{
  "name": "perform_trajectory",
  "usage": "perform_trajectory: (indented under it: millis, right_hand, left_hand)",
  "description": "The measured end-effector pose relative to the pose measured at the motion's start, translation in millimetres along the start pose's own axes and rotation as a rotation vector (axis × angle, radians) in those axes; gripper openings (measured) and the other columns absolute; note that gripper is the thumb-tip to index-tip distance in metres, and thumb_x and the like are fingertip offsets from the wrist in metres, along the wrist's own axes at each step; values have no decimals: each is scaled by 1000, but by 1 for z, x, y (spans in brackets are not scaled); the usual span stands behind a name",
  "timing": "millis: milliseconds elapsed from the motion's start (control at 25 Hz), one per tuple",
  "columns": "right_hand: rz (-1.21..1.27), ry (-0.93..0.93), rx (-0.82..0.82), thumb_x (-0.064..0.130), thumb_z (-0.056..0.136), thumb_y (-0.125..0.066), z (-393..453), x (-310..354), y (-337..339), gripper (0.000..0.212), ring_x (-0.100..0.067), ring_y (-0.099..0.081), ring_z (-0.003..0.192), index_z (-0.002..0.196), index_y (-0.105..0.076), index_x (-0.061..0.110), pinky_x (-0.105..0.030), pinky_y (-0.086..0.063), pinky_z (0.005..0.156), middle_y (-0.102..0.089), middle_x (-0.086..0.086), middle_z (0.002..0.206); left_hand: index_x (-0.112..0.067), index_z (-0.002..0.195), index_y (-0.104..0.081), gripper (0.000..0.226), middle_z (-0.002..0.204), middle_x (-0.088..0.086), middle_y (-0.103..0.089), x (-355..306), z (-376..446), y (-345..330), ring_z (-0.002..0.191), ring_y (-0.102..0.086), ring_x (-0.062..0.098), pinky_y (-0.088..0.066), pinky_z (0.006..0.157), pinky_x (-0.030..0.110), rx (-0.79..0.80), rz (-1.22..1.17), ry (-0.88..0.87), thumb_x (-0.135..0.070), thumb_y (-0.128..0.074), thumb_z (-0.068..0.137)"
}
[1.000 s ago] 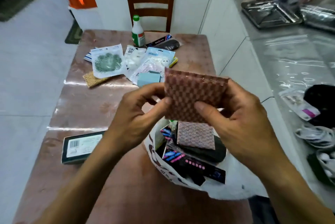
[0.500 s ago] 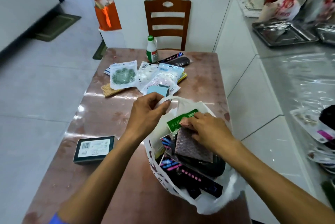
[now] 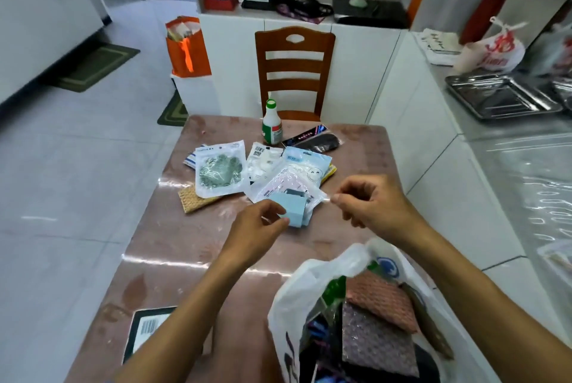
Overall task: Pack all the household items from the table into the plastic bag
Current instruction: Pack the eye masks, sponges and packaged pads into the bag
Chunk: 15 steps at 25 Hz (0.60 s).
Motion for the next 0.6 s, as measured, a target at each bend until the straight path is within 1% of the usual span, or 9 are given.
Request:
perform_trajectory:
  millis: [80, 160, 280, 360, 400, 440, 480, 560, 600]
  right_hand:
    - [39, -97, -52, 15, 89, -67, 38, -21, -1, 15, -3, -55, 47, 74, -69, 19, -17, -43, 45, -65, 6, 57]
    - [-14, -225, 3, 19, 89, -66, 73, -60, -11, 12, -8, -57, 52, 77, -69, 20, -20, -43, 45, -68, 4, 65]
    - [-20, -439, 115, 21, 87, -64, 118, -131, -35, 5, -17, -60, 62, 85, -67, 18, -24, -44, 51, -71, -4, 80]
    - [-10, -539, 138, 22, 85, -64, 147, -172, -53, 8, -18, -60, 67, 91, -66, 17, -26, -46, 53, -68, -5, 85]
    - [2, -579, 124, 23, 84, -65, 159, -189, -62, 12, -17, -59, 68, 93, -65, 16, -26, -46, 53, -66, -4, 84]
    - [32, -622, 105, 23, 82, -67, 167, -205, -72, 15, -17, -59, 67, 93, -63, 14, -27, -47, 53, -65, -3, 82]
    - [91, -668, 86, 22, 79, -70, 176, -219, -83, 16, -18, -60, 66, 91, -62, 13, -28, -49, 54, -65, -4, 82]
    - [217, -750, 67, 20, 75, -76, 184, -240, -107, 16, -19, -63, 66, 85, -64, 15, -29, -53, 60, -70, -5, 84]
    - [265, -766, 55, 19, 75, -77, 189, -248, -116, 16, -17, -63, 66, 85, -65, 15, -23, -52, 59, -71, -4, 84]
  left_hand:
    - [-22, 109, -65, 30, 101, -4, -69, 17, 45, -7, 87, -64, 15, -53, 75, 32, 25, 196, -9, -29, -72, 81]
    - [-24, 124, -56, 50, 122, -1, -61, 31, 82, -26, 106, -57, 21, -49, 85, 36, 76, 448, -42, -34, -72, 78]
    - [-29, 147, -33, 83, 155, 3, -30, 54, 117, -70, 137, -31, 30, -34, 104, 43, 259, 800, -168, -48, -72, 76]
    - [-30, 152, -21, 87, 160, 2, -16, 73, 132, -92, 145, -16, 29, -20, 113, 49, 334, 934, -220, -48, -68, 80]
    - [-30, 151, -22, 88, 159, 2, -20, 82, 137, -99, 144, -20, 30, -21, 113, 51, 320, 968, -244, -45, -70, 80]
    - [-29, 149, -27, 88, 153, 4, -31, 91, 138, -104, 137, -32, 32, -30, 107, 51, 262, 997, -275, -42, -74, 76]
    - [-24, 146, -33, 88, 142, 7, -43, 100, 139, -103, 124, -44, 34, -41, 97, 49, 187, 1031, -280, -42, -78, 71]
    - [-14, 138, -42, 89, 117, 12, -55, 116, 138, -93, 100, -53, 36, -48, 77, 45, 29, 1025, -208, -54, -77, 67]
    - [-12, 135, -45, 92, 111, 13, -56, 121, 137, -87, 98, -52, 36, -47, 76, 46, -17, 985, -140, -66, -71, 65]
Point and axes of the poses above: each hand's wrist, its own z-axis towards the middle knuckle, its own y-axis out of the back of the hand, x = y × z, the point moved 5 cm from there along z, towards the middle knuckle
